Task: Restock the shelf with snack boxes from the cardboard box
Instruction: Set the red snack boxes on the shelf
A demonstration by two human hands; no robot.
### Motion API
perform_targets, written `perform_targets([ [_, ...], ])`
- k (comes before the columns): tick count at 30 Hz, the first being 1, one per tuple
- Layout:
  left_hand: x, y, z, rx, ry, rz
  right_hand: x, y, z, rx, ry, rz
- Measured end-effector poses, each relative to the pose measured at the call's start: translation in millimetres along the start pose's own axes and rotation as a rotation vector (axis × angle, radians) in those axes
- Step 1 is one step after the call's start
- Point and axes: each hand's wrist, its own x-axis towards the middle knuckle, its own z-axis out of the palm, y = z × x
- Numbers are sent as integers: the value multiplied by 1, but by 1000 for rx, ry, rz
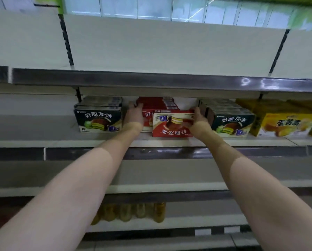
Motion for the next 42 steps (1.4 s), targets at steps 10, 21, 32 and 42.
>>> perform_targets([
  [10,-2,4,-7,-39,-66,-37,6,-5,-3,24,-28,66],
  [21,-41,11,-54,-24,-10,181,-29,-8,-15,412,-75,-36],
  [32,-67,18,-90,-596,-308,-62,-55,-21,-26,770,-185,139],
  [42,-75,17,-115,-692,-392,-121,-62,-26,-32,641,-268,168],
])
